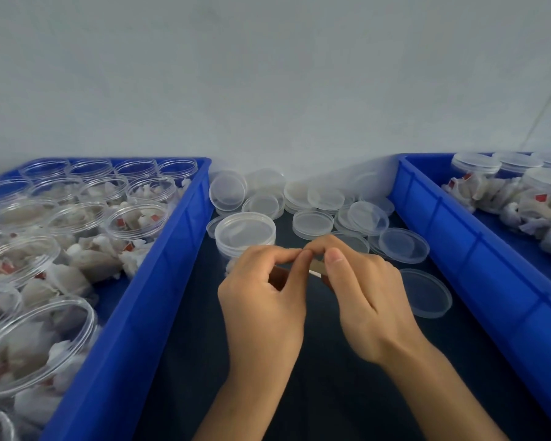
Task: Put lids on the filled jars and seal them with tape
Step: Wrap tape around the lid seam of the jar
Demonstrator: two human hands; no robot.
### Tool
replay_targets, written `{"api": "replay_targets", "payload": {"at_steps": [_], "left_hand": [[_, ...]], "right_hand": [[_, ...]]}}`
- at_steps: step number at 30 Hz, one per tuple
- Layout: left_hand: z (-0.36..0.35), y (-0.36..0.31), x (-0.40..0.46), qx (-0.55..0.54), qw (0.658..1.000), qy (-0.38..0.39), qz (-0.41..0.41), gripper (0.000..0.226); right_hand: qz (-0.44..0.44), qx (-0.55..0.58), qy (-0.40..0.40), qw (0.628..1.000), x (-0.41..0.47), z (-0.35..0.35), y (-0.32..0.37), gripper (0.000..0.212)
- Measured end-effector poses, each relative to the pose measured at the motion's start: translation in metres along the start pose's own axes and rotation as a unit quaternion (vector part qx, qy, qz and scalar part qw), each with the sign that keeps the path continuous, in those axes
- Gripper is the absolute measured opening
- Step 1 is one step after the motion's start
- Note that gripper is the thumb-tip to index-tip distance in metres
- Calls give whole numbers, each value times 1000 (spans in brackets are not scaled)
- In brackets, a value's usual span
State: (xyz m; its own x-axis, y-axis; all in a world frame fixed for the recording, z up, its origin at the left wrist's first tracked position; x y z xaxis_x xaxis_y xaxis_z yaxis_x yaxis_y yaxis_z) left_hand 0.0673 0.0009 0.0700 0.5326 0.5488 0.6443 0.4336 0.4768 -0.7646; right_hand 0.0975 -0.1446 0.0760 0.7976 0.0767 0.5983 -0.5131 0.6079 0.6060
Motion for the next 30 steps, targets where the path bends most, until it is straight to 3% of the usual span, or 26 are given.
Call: {"api": "replay_targets", "payload": {"at_steps": [5,12,30], "left_hand": [[-3,2,-2,-10,1000,17,9,5],[-13,14,-6,-63,985,77,139,7],[-19,23,-10,-84,971,101,199,8]], "right_hand": [[-34,17,-23,999,2,2,-9,53],[-25,50,-44,997,5,6,-18,44],[19,93,-63,994,5,5,-21,31]]}}
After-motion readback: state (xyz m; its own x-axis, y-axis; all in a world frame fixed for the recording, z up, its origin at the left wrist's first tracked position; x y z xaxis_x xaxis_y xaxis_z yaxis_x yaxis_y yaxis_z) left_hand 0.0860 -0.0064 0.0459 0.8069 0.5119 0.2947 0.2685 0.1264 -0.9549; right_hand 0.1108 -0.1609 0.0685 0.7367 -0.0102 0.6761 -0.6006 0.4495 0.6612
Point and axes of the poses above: each hand's wrist, its own x-axis towards the middle knuckle, its own z-axis out of the back of the hand, y = z × x, the point moved 6 cm from there along x, towards the middle knuckle, and after that the axes turned 13 degrees about -y, right-handed, at the moved point
